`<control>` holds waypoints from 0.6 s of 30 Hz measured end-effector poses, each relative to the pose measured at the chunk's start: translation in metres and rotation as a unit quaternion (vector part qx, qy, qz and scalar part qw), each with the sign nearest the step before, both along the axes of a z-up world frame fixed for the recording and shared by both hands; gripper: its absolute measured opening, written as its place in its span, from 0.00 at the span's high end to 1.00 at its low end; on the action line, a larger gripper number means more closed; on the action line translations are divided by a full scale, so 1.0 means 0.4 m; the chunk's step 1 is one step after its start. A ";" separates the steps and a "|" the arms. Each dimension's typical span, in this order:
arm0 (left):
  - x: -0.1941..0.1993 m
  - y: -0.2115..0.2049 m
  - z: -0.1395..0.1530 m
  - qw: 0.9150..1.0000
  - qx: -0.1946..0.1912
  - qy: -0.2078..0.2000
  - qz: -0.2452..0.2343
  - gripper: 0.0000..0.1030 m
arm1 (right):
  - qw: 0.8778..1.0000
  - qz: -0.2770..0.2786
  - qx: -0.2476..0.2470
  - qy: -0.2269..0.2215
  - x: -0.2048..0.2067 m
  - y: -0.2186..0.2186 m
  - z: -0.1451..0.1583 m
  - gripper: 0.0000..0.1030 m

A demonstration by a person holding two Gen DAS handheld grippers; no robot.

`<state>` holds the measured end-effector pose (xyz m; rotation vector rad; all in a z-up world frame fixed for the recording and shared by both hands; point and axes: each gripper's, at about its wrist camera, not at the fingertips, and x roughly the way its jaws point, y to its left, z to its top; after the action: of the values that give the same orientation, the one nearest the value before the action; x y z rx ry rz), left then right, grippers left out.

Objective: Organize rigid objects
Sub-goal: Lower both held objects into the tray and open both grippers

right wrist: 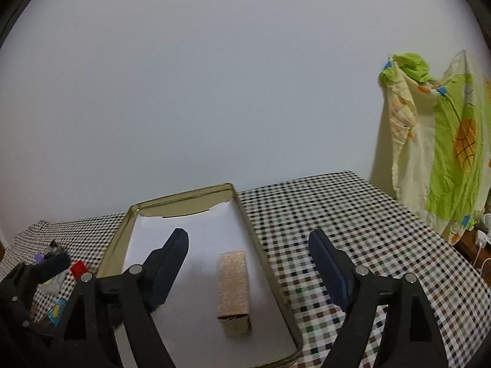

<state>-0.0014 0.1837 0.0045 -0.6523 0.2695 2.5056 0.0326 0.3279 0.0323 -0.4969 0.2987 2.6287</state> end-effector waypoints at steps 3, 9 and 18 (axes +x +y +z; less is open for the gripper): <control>0.004 -0.025 0.002 1.000 -0.007 0.018 0.013 0.01 | 1.000 -0.017 0.009 0.008 0.010 -0.002 0.002 0.20; -0.006 -0.087 0.009 0.998 -0.002 0.036 0.043 0.01 | 0.996 -0.048 0.045 0.055 0.046 -0.019 0.016 0.20; -0.013 -0.166 0.001 0.996 -0.009 0.049 0.070 0.01 | 0.992 -0.075 0.071 0.067 0.051 -0.064 0.019 0.20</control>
<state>-0.0066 0.1174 0.0049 -0.5740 0.2930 2.6763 0.0528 0.3025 0.0400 -0.2429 0.1817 2.5185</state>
